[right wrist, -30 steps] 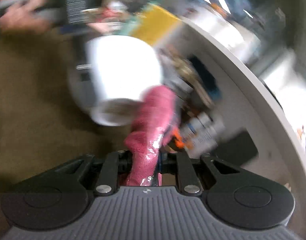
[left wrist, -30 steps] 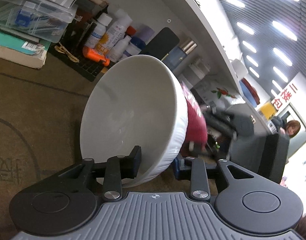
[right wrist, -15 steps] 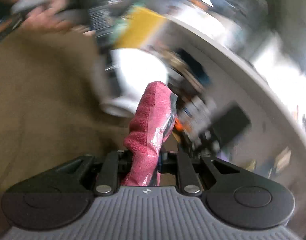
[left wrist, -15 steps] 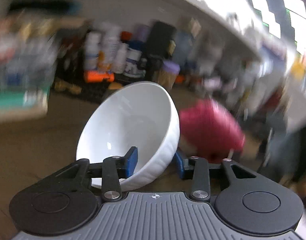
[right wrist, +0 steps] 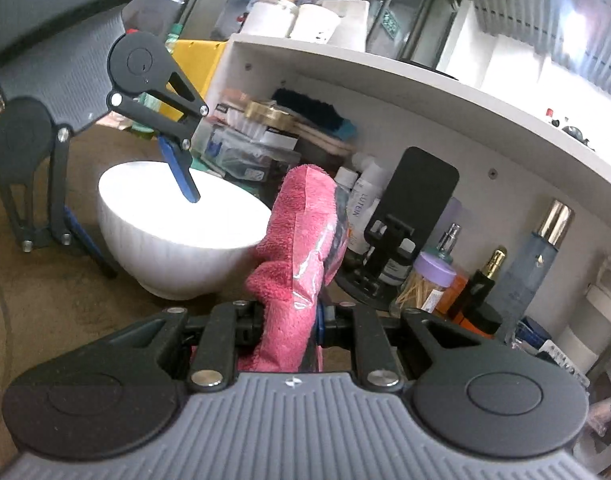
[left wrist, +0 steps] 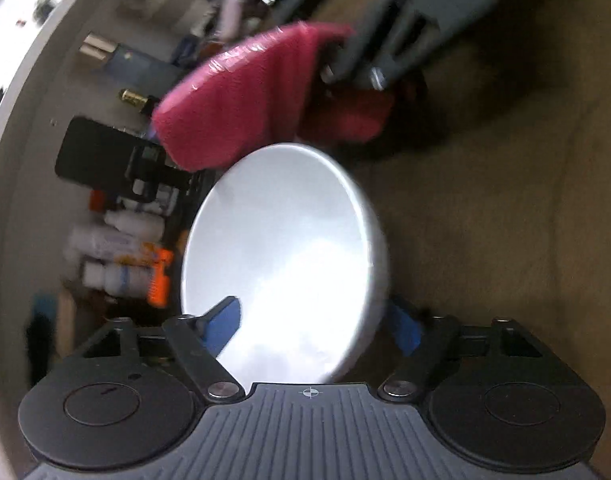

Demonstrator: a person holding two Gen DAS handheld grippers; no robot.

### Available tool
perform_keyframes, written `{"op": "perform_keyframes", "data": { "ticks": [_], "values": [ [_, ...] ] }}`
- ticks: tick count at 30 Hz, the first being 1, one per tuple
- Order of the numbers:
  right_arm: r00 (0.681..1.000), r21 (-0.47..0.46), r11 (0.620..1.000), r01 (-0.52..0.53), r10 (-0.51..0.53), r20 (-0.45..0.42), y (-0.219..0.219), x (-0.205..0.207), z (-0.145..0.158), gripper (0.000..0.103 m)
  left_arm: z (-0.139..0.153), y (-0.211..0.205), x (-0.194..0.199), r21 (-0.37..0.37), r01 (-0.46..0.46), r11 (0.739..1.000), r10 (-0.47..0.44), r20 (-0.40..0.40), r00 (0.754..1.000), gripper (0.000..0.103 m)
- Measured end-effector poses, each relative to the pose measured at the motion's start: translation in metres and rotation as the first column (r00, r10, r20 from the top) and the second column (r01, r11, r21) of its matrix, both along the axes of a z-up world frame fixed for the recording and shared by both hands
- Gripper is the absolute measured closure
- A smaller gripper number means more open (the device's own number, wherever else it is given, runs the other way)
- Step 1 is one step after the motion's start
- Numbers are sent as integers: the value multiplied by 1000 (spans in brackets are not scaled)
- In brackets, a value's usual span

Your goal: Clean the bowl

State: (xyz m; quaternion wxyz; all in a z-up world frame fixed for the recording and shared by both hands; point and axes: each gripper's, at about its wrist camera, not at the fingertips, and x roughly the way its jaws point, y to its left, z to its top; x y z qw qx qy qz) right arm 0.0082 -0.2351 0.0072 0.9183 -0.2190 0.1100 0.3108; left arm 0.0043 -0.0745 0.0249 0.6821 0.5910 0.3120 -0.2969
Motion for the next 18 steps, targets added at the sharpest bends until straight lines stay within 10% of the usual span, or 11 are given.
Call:
{"op": "perform_keyframes", "data": {
  "ticks": [2, 4, 7, 11, 13, 15, 16, 18],
  "values": [
    [1000, 16, 1000, 4, -4, -1, -2, 0, 2, 84, -1, -1, 0, -1, -53, 999, 53, -22, 998, 75],
    [1000, 25, 1000, 5, -5, -2, -4, -2, 3, 83, 2, 1, 0, -61, -157, 986, 152, -83, 985, 83],
    [1000, 17, 1000, -7, 7, 4, -4, -3, 3, 83, 29, 19, 5, -344, -336, 877, 247, -278, 928, 90],
    [1000, -32, 999, -28, 28, -1, -2, -3, 1, 83, 47, 61, 13, -646, -523, 557, 260, -462, 848, 92],
    [999, -68, 997, -44, 44, -2, 1, -3, 1, 83, 45, 99, 14, -750, -601, 275, 178, -574, 799, 92],
    [997, -127, 990, -69, 72, 12, 11, -5, 1, 83, 32, 125, 14, -766, -639, 76, 104, -631, 769, 91],
    [996, -156, 985, -80, 85, 23, 16, -6, 1, 83, 26, 134, 14, -761, -649, -6, 83, -647, 758, 90],
    [989, -291, 951, -102, 129, 73, 39, -12, -4, 83, 18, 143, 16, -751, -654, -89, 77, -660, 748, 89]
  ]
}}
